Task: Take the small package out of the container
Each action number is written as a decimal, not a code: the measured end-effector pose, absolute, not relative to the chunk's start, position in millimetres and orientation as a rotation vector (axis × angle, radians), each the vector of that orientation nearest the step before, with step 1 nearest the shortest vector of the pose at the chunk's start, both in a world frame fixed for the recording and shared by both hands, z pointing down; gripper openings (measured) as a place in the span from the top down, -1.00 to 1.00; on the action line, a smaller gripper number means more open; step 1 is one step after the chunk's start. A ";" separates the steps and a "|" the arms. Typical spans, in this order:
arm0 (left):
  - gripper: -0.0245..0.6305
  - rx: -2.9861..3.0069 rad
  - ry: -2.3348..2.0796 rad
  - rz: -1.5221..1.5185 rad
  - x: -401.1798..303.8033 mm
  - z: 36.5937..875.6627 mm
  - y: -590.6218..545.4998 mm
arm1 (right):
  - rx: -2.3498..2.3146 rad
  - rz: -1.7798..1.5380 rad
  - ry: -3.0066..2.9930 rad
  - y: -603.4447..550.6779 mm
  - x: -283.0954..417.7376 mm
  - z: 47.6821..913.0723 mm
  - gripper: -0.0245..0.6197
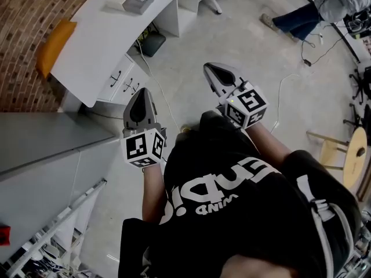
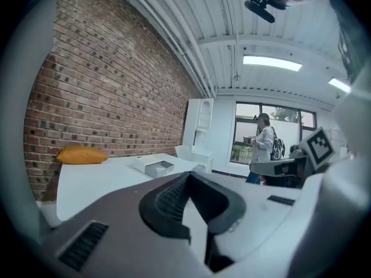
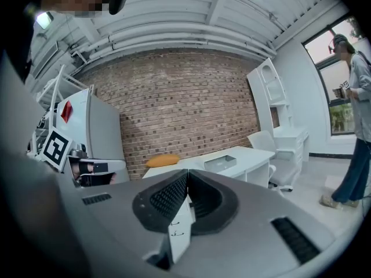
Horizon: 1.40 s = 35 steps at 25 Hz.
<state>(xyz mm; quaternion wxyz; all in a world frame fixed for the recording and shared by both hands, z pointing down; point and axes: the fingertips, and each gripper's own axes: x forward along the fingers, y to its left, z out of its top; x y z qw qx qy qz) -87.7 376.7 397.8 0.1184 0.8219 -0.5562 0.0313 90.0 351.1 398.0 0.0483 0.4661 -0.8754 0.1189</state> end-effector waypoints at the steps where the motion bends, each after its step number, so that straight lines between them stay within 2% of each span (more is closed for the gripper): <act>1: 0.91 2.405 -1.619 0.094 -89.9 399.2 376.3 | 1.432 0.364 -2.661 351.5 89.3 398.8 0.92; 35: 0.90 2.409 -1.600 0.083 -115.5 402.9 257.1 | 1.512 0.406 -2.596 236.8 74.0 418.3 0.92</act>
